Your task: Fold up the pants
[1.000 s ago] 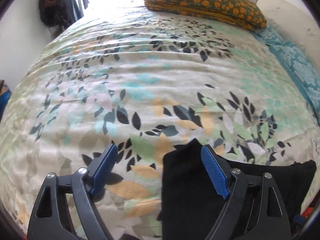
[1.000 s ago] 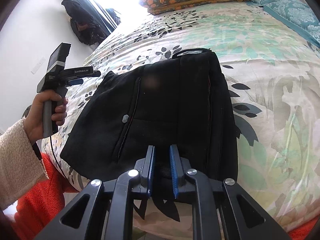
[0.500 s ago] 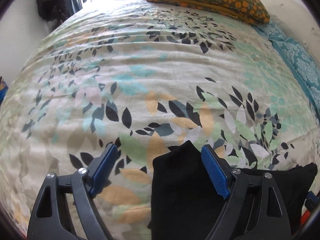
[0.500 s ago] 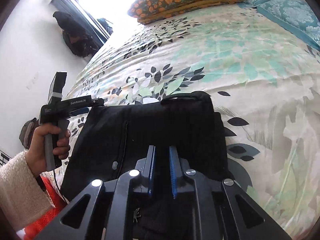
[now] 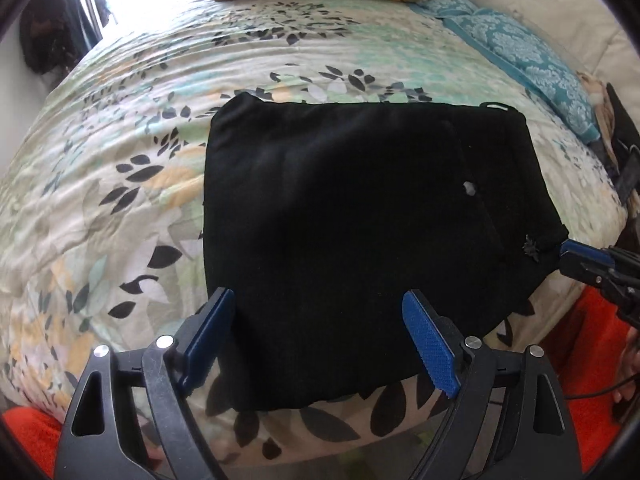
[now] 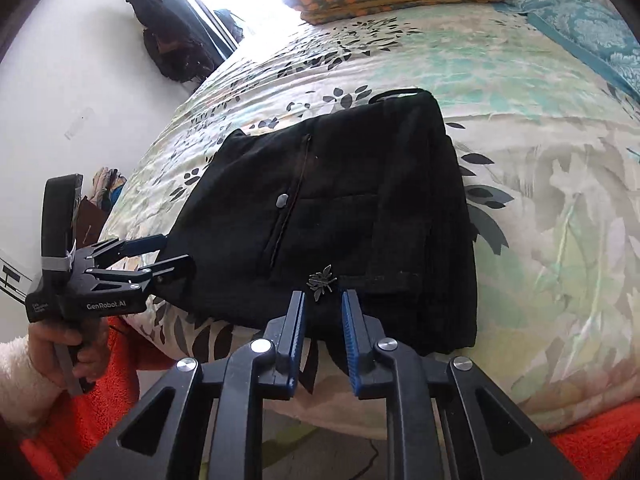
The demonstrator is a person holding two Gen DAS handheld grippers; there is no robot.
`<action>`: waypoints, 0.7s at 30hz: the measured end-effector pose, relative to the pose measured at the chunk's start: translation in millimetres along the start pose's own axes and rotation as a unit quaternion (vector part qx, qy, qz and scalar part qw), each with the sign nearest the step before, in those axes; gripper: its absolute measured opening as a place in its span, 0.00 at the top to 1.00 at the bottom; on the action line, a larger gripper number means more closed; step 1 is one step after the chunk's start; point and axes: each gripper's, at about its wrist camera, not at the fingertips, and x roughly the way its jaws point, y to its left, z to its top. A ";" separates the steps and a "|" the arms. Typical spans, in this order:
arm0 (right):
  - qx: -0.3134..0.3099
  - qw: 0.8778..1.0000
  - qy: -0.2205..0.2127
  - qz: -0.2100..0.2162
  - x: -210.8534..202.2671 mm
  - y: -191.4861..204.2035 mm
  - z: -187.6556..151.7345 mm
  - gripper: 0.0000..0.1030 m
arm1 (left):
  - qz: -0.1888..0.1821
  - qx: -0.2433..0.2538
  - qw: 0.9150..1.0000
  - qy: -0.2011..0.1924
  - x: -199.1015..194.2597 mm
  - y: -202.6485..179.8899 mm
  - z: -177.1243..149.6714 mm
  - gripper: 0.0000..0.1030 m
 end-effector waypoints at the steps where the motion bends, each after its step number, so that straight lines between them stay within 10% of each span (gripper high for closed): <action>1: -0.013 1.000 -0.013 -0.016 -7.0 5.5 -1.7 0.68 | 0.001 -0.006 1.000 -0.007 -5.8 0.3 0.3 0.15; 5: -0.010 0.997 -0.055 -0.044 -25.2 10.5 -15.6 0.38 | 0.036 -0.002 0.999 -0.032 -24.4 -2.4 0.2 0.15; 21: 0.017 0.990 -0.087 -0.106 -36.6 -1.0 -18.5 0.20 | 0.079 0.012 0.995 -0.052 -51.1 -5.1 -15.2 0.15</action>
